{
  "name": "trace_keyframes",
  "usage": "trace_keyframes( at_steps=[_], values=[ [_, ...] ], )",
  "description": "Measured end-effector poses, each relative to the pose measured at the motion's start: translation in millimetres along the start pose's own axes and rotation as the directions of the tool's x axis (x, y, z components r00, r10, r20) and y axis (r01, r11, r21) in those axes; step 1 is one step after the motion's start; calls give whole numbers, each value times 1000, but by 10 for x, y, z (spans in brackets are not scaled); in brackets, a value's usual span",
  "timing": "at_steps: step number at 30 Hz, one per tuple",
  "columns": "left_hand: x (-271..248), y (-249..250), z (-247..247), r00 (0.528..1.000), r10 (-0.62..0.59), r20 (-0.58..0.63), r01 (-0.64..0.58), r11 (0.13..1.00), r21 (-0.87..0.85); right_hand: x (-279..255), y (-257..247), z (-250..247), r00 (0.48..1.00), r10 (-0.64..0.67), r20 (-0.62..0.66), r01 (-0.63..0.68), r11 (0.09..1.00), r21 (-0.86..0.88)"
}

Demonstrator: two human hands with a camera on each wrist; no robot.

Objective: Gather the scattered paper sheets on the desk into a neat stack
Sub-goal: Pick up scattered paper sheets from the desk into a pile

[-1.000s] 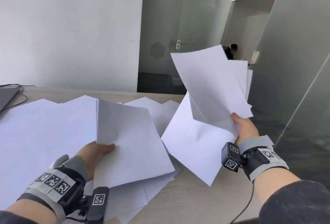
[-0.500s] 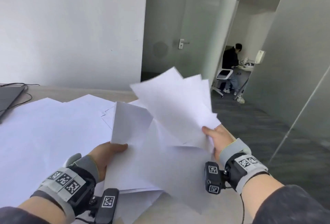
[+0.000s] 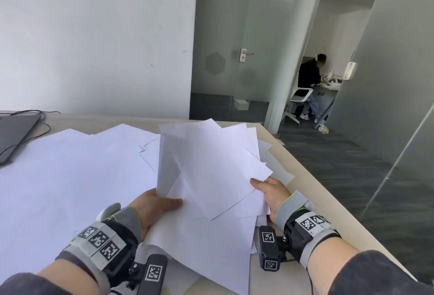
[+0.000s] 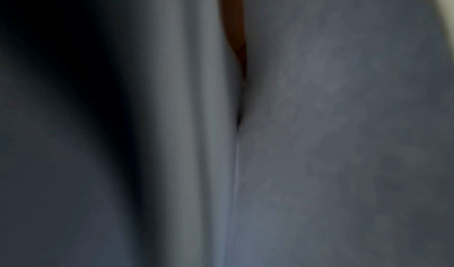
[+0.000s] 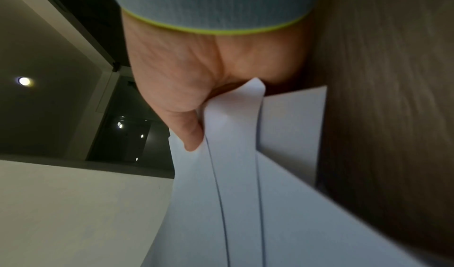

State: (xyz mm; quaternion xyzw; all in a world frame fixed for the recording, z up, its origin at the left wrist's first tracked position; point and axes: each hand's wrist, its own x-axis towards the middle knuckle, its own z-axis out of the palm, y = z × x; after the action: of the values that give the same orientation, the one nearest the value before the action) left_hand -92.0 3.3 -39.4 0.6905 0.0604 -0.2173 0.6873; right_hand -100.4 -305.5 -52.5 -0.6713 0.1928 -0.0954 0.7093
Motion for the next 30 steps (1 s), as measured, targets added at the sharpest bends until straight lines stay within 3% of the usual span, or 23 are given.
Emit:
trace_keyframes(
  at_steps=[5,11,13,16,18,24,30],
  values=[
    [37,-1,-1,999,21,-49,-23,998,-50,-96,-66,-19,997,4,78,-6,1000,24],
    [56,35,-18,986,79,-149,-93,992,-91,-174,-182,-97,946,233,225,-211,971,-116],
    [56,40,-18,983,73,-170,-90,992,-92,-173,-225,-77,941,274,200,-258,961,-101],
    [66,20,-32,983,54,-173,-70,994,-89,-107,-191,-25,978,197,70,-197,980,-8],
    [70,11,-36,982,51,-184,-69,993,-93,-111,-132,5,983,177,54,-172,982,-83],
    [56,34,-59,971,58,-232,-83,992,-98,-165,-126,19,949,265,172,-213,939,-272],
    [81,-20,-68,991,-14,-131,-5,989,-146,-204,-142,149,951,265,162,-131,814,-566]
  ],
)
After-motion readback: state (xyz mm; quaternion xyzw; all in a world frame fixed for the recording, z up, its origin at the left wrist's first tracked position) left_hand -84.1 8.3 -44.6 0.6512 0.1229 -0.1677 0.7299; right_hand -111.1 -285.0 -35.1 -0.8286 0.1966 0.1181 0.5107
